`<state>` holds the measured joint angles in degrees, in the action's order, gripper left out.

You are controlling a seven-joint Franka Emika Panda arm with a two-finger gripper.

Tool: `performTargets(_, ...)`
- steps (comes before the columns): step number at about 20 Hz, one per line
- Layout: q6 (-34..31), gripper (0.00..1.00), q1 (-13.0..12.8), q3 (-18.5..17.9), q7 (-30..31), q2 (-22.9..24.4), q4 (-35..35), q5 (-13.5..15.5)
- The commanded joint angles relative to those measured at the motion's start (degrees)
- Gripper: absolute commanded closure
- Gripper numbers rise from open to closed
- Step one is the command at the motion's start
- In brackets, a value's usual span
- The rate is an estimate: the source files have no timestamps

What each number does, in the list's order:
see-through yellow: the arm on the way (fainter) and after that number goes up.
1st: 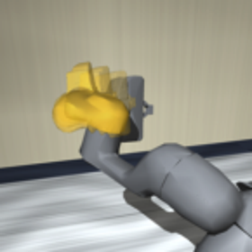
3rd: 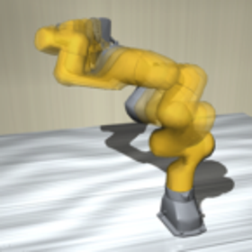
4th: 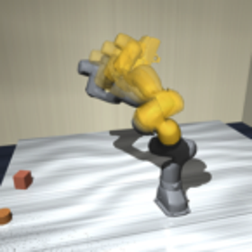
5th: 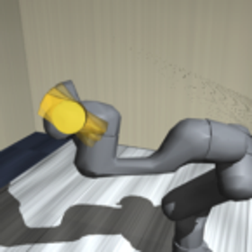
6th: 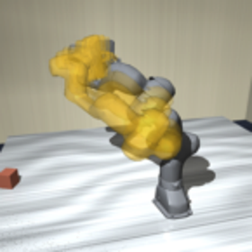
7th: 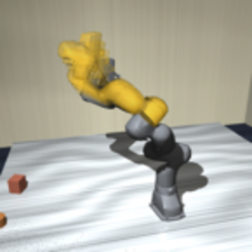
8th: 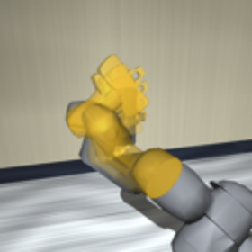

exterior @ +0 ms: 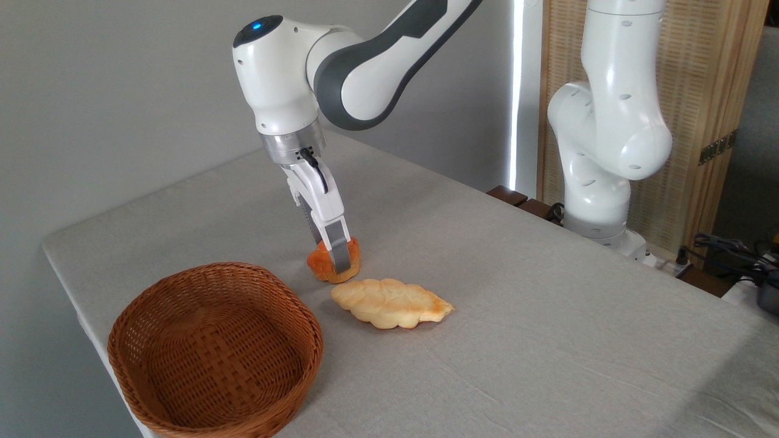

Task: Put bread into the basket
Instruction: 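Lift the orange roll and carry it over the wicker basket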

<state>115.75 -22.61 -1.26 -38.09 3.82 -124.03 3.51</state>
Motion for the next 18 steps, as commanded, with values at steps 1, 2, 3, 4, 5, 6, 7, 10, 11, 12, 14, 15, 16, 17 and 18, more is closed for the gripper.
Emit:
performTargets(1,1.23,0.58,-0.51,-0.67,-1.46,0.31,-0.34,0.18)
performTargets(2,1.23,0.57,-0.51,-0.67,-1.55,0.23,-0.34,0.18)
performTargets(3,0.97,0.57,-0.51,-0.67,-1.46,0.31,-0.34,0.18)
performTargets(4,0.79,0.57,-0.51,-0.67,-1.46,0.49,-0.25,0.18)
performTargets(5,0.79,0.56,-0.51,-0.76,-1.37,0.66,-0.16,0.18)
performTargets(6,0.62,0.55,-0.42,-0.76,-0.94,1.1,0.19,0.27)
performTargets(7,0.35,0.55,-0.42,-1.1,-0.85,1.63,0.89,0.44)
performTargets(10,-1.49,0.55,0.45,-1.63,-0.41,2.25,5.1,0.97)
performTargets(11,-1.67,0.55,0.63,-2.77,-0.41,2.34,6.68,1.06)
performTargets(12,-1.58,0.55,0.63,-3.91,-0.49,2.34,7.91,1.23)
performTargets(14,-0.88,0.55,0.72,-4.27,-0.4,2.25,9.5,1.32)
performTargets(15,-0.79,0.55,0.9,-4.45,-0.49,2.16,10.47,1.32)
performTargets(16,-0.36,0.55,0.9,-5.49,-0.49,2.07,11.0,1.41)
performTargets(17,1.48,0.55,0.81,-6.2,-0.49,1.9,11.09,1.59)
performTargets(18,4.28,0.51,0.72,-6.21,-0.32,1.64,11.0,1.76)
